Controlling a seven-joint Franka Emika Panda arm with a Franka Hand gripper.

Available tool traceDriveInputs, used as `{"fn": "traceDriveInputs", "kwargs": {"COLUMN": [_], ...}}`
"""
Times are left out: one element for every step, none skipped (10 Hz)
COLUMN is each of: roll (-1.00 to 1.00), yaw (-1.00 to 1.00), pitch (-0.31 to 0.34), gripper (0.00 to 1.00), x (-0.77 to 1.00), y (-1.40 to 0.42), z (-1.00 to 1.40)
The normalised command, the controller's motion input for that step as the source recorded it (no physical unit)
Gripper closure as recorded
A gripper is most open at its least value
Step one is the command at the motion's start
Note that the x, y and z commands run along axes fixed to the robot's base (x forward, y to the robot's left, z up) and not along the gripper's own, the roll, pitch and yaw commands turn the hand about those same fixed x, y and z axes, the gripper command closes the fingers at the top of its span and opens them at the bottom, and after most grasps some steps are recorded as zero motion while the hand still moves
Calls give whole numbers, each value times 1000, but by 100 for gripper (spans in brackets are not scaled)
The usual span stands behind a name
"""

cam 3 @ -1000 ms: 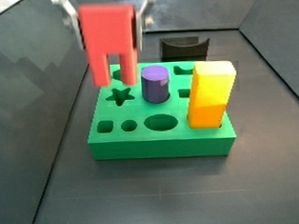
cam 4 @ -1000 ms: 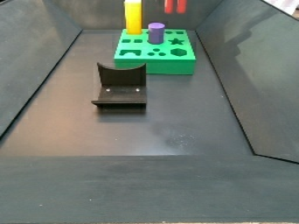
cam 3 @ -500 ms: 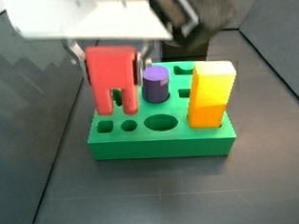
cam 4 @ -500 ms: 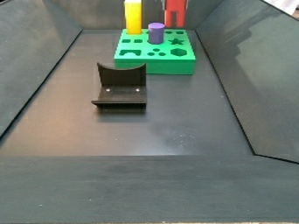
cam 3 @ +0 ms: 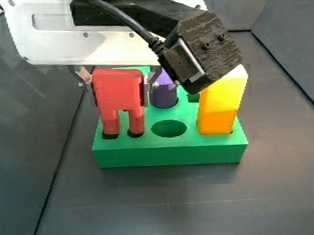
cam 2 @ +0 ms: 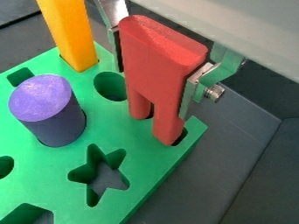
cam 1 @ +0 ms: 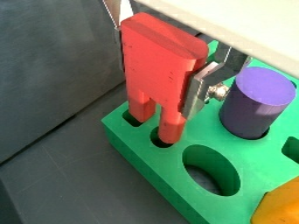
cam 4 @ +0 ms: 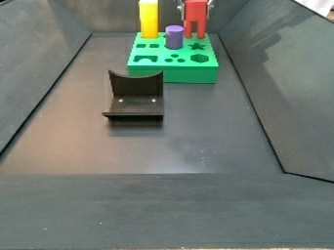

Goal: Pick up the square-circle object. Move up. Place the square-circle object on the fixture. Regrasp the square-circle object. Rotate the square-circle object. Move to above the board. Insert the square-circle object.
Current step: Insert the square-circle object.

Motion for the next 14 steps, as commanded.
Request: {"fn": "traceDriveInputs", "kwargs": {"roll": [0,0,-29,-61,-46,-31,3,107,206,240,244,200,176,141], "yaw": [0,-20,-69,-94,-94,-43,0,0,0,0,0,0,0,0], "pitch": [-117,-106,-147,-187,-196,-171,-61,-1,0,0,-69,-113,-130,-144], "gripper": [100,100,100,100,100,100,100,100,100,100,100,100,100,100], "x": [-126,-137,-194,-191,-177,6,326,403,431,346,183,140,123,91], "y": [-49,0,-3,-11,-37,-109,-11,0,0,0,0,0,0,-26], "z": [-86,-111,-131,-226,-269,-386,-497,-494,-489,-509,-660,-769,-783,-680]}}
